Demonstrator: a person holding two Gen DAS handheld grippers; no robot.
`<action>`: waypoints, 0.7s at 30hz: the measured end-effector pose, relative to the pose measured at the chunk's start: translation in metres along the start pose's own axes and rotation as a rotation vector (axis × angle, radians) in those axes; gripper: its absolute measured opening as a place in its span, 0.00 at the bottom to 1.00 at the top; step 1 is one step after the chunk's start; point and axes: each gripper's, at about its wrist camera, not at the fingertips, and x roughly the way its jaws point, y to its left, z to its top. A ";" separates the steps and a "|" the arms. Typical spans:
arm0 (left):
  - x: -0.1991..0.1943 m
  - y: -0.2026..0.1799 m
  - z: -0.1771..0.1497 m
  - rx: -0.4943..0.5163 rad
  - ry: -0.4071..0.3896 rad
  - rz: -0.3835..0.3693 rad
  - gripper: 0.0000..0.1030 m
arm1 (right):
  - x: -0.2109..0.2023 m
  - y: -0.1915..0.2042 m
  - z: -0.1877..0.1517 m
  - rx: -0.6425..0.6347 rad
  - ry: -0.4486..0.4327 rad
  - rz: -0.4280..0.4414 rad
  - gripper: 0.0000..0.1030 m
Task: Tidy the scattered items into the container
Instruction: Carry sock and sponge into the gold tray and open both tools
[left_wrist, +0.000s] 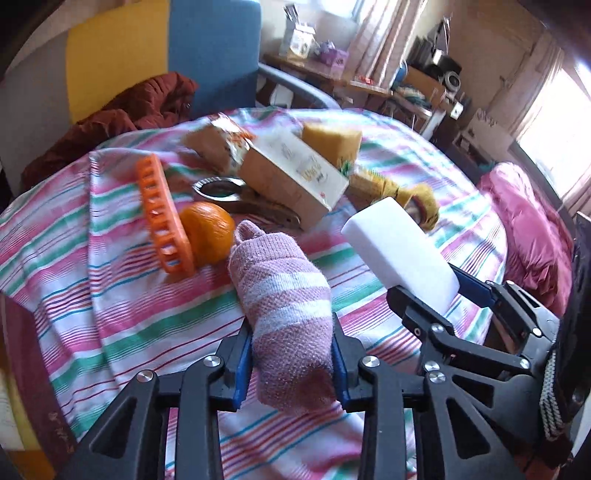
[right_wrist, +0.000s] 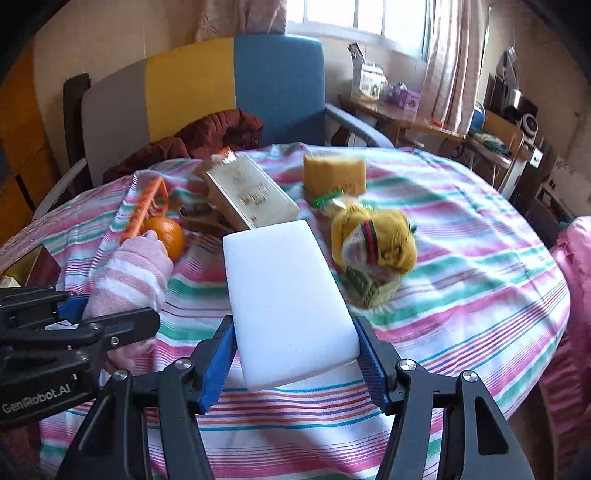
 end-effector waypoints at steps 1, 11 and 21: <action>-0.009 0.005 -0.002 -0.004 -0.013 0.001 0.34 | -0.004 0.005 0.002 -0.013 -0.011 -0.004 0.61; -0.075 0.052 -0.020 -0.091 -0.121 0.048 0.34 | -0.033 0.073 0.022 -0.160 -0.084 0.019 0.61; -0.127 0.117 -0.063 -0.215 -0.199 0.135 0.34 | -0.052 0.142 0.025 -0.295 -0.126 0.084 0.61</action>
